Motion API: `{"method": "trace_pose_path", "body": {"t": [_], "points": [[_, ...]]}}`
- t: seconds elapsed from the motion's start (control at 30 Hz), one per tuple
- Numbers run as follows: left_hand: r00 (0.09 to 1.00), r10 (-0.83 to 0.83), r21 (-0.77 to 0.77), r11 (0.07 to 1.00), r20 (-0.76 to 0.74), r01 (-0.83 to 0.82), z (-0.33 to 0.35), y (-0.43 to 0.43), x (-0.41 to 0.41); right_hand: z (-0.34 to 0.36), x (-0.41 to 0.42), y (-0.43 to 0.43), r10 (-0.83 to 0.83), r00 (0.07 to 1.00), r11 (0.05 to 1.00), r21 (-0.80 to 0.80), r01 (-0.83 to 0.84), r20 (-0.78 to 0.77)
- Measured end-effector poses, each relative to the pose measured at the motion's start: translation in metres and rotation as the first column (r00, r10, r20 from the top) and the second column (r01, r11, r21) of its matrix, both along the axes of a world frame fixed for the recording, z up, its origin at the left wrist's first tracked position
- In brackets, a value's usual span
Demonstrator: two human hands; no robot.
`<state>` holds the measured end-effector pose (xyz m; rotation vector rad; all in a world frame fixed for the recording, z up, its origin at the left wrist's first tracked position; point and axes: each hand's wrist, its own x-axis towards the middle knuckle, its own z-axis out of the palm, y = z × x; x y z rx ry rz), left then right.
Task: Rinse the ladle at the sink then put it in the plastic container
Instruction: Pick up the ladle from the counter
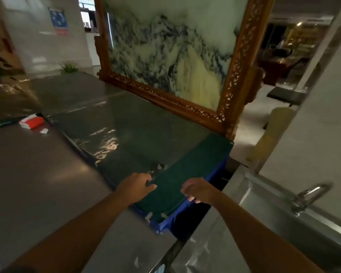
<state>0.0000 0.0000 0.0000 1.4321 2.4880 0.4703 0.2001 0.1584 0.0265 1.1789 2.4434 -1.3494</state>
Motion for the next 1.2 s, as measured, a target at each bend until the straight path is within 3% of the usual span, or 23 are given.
{"method": "trace_pose_path", "body": {"t": [0.2,0.5,0.8,0.97,1.2], "points": [[0.995,0.098,-0.074,0.993,0.001,-0.097,-0.020,0.047,-0.012,-0.024,-0.011,0.066,0.028,0.996,0.998,0.062,-0.023,-0.079],[0.974,0.215,0.023,0.976,0.065,-0.217,-0.066,0.079,-0.037,-0.084,-0.072,0.112,0.117,0.992,0.993,0.004,-0.117,-0.043],[0.936,0.272,0.060,0.955,0.222,-0.291,-0.124,0.103,-0.081,-0.148,-0.140,0.132,0.066,0.997,0.997,-0.025,-0.067,-0.036],[0.933,0.257,0.088,0.954,0.252,-0.286,-0.154,0.115,-0.096,-0.180,-0.172,0.134,0.133,0.989,0.986,0.106,-0.126,-0.064],[0.945,0.274,0.113,0.949,0.178,-0.296,-0.186,0.123,-0.109,-0.215,-0.212,0.137,0.213,0.976,0.928,0.322,-0.186,-0.053]]}}
